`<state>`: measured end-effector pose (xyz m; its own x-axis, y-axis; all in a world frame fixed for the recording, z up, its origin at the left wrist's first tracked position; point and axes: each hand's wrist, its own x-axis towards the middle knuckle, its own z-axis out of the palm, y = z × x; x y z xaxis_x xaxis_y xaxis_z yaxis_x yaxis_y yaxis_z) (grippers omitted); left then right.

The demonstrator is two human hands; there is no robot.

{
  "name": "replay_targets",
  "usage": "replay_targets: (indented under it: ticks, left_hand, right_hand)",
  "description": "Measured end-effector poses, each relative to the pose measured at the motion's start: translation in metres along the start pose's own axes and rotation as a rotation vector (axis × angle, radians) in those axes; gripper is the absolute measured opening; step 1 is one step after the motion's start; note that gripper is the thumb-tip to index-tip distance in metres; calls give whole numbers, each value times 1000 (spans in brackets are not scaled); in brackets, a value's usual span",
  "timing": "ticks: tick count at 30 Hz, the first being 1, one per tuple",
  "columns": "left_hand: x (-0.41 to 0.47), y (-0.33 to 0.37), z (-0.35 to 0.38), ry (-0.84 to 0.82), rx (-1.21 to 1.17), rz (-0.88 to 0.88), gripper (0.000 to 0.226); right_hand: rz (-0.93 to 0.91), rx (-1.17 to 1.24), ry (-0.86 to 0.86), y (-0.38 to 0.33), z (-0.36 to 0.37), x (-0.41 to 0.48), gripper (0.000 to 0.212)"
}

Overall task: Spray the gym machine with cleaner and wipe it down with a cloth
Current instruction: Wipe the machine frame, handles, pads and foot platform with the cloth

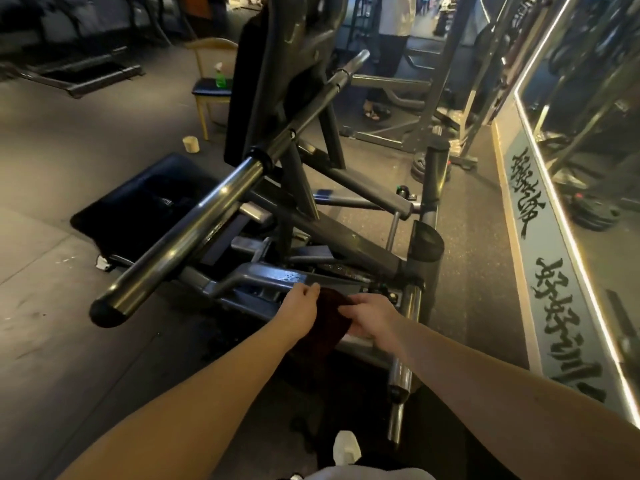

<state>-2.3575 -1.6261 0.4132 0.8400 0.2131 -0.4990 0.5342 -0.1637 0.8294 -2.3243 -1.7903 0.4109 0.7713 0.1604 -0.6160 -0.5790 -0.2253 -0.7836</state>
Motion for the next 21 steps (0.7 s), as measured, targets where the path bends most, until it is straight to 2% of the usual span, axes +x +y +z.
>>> replay_targets:
  ticks: [5,8,12,16,21]
  left_hand:
    - [7,6,-24,75,-121,-9,25]
    - [14,14,-38,20,-173,20,42]
    - [34,33,-49,13,-41,60,36]
    - [62,61,-54,35,122,97,17]
    - [93,105,-55,59,261,149,17]
  right_hand:
    - [-35,20,-85,-28,14,12,18]
    - [-77,37,-130,-45,18,22,20]
    - [-187,11,-148,-73,20,37,17]
    - [-278,-99,-105,-101,10,65,13]
    - [-383,-305,-85,-131,0,116,10]
